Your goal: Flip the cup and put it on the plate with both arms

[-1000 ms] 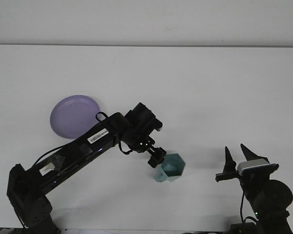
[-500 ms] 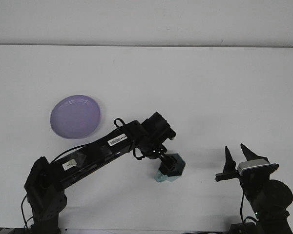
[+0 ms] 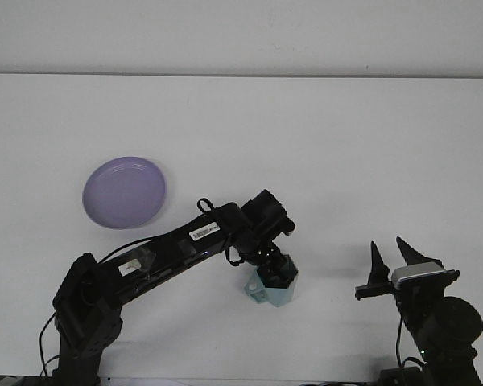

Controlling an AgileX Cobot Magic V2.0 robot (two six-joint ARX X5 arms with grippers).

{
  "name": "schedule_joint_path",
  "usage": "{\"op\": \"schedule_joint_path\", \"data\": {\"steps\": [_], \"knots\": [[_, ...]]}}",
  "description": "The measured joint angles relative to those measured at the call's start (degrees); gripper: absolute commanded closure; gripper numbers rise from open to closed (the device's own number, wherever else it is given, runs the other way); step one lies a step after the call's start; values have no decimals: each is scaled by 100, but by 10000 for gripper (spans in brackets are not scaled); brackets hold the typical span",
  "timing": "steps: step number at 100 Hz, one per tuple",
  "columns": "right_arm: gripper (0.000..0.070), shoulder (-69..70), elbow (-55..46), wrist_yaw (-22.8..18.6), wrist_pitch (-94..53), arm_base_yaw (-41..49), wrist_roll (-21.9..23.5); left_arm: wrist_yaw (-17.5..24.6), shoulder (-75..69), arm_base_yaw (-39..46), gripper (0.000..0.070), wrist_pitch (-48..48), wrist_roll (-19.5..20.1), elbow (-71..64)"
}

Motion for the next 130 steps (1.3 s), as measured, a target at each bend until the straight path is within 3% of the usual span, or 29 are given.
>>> {"op": "schedule_joint_path", "data": {"steps": [28,61,86,130], "knots": [[358,0,0,2,-2,0,0,-20,2,79,688,-525,-24,273],[358,0,0,2,-22,0,0,-728,-422,918,688,-1591,164,1071],[358,0,0,2,-22,0,0,-883,-1283,2483,688,-1902,358,1130],[358,0,0,0,-61,0,0,-1106,-1147,5058,688,-1952,861,1130]]}}
